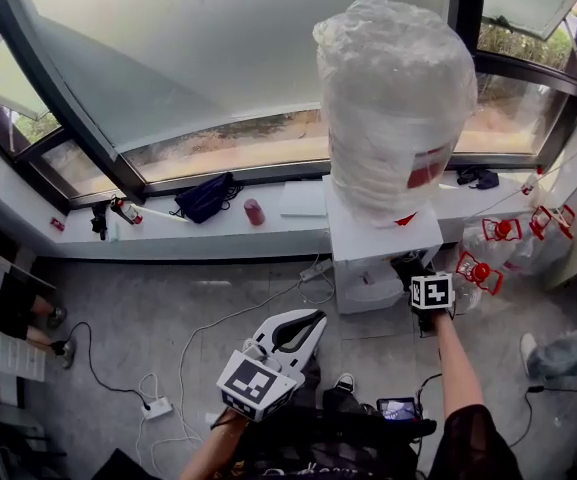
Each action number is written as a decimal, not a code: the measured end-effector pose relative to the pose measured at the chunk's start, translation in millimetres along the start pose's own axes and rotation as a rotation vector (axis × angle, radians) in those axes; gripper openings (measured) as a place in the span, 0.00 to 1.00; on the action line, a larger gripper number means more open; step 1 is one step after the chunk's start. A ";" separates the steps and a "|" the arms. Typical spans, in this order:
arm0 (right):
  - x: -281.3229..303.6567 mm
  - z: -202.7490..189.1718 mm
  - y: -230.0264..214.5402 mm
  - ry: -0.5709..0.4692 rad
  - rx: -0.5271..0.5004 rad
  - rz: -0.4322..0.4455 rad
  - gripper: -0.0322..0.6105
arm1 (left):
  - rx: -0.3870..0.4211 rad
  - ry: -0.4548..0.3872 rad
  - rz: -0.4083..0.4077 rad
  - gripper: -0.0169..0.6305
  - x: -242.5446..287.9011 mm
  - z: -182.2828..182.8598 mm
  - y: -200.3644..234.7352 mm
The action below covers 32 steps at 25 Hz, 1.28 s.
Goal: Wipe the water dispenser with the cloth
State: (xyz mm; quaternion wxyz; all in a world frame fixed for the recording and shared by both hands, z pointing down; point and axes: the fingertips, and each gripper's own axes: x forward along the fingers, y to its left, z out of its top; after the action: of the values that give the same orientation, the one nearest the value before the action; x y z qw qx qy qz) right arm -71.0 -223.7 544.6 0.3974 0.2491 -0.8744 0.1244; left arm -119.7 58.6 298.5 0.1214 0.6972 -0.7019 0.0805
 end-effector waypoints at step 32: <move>76.3 -132.4 75.3 0.029 -0.196 0.224 0.21 | -0.004 0.051 -0.133 0.06 115.8 -71.6 10.2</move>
State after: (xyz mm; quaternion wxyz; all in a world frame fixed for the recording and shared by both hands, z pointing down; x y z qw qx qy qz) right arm -70.2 -130.8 687.4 0.4160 0.1083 -0.8989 0.0855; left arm -125.5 -32.1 400.3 0.1457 0.7397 -0.6510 0.0888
